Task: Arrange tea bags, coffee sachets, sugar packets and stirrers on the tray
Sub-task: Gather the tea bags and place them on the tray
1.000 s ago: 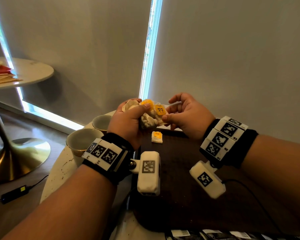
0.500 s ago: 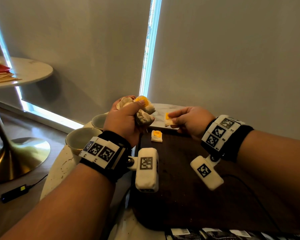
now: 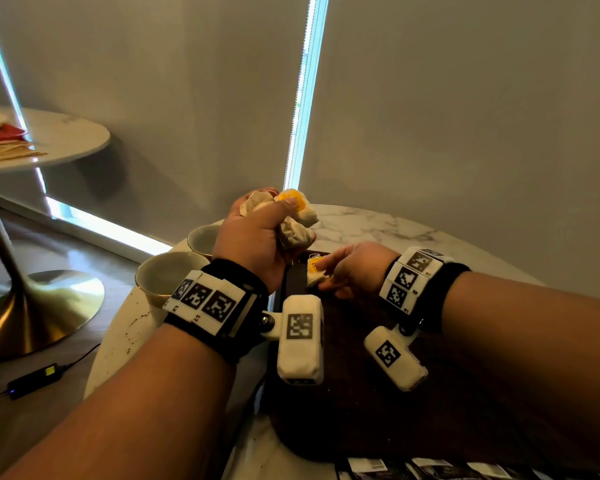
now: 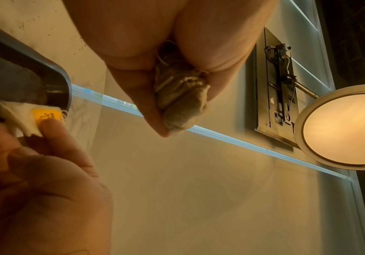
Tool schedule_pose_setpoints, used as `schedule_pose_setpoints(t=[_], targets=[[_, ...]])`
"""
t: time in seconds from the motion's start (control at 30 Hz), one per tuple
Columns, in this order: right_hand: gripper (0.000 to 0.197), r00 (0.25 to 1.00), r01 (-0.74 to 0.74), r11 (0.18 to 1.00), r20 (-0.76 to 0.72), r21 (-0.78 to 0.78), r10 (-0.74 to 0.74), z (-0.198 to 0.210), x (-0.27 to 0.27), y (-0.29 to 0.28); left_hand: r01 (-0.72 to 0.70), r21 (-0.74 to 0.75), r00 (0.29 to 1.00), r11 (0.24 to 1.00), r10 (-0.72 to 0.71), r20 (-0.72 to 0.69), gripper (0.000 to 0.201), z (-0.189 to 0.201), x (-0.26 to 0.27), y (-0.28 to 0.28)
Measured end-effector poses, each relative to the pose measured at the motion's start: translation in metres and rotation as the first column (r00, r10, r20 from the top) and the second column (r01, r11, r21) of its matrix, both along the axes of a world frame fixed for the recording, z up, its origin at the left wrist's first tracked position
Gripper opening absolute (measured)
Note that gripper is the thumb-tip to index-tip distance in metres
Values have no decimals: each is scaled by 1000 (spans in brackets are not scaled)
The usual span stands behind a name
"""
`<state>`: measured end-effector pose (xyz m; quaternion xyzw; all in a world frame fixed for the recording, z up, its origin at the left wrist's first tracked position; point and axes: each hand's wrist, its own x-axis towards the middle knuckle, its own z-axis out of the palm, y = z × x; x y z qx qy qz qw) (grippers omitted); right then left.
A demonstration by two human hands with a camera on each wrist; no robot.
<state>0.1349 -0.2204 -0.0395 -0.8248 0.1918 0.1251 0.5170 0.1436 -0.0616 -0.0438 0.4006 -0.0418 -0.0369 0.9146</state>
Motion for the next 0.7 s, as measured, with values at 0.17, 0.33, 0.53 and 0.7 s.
schedule_pose_setpoints(t=[0.17, 0.33, 0.53, 0.7], targets=[[45, 999, -51, 985, -7, -164, 51, 3, 2, 0, 1, 2, 1000, 1000, -1, -4, 45, 1, -1, 0], [43, 967, -162, 830, 82, -534, 241, 3, 2, -6, 4, 3, 1000, 1000, -4, -2, 45, 2, -3, 0], [42, 861, -419, 555, -122, -718, 493, 2, -5, 3, 1, 8, 1000, 1000, -1, 4, 45, 2, -3, 0], [43, 803, -536, 425, -287, -729, 522, -2, -13, 15, 1, 29, 1000, 1000, -1, -2, 47, 1, -3, 0]])
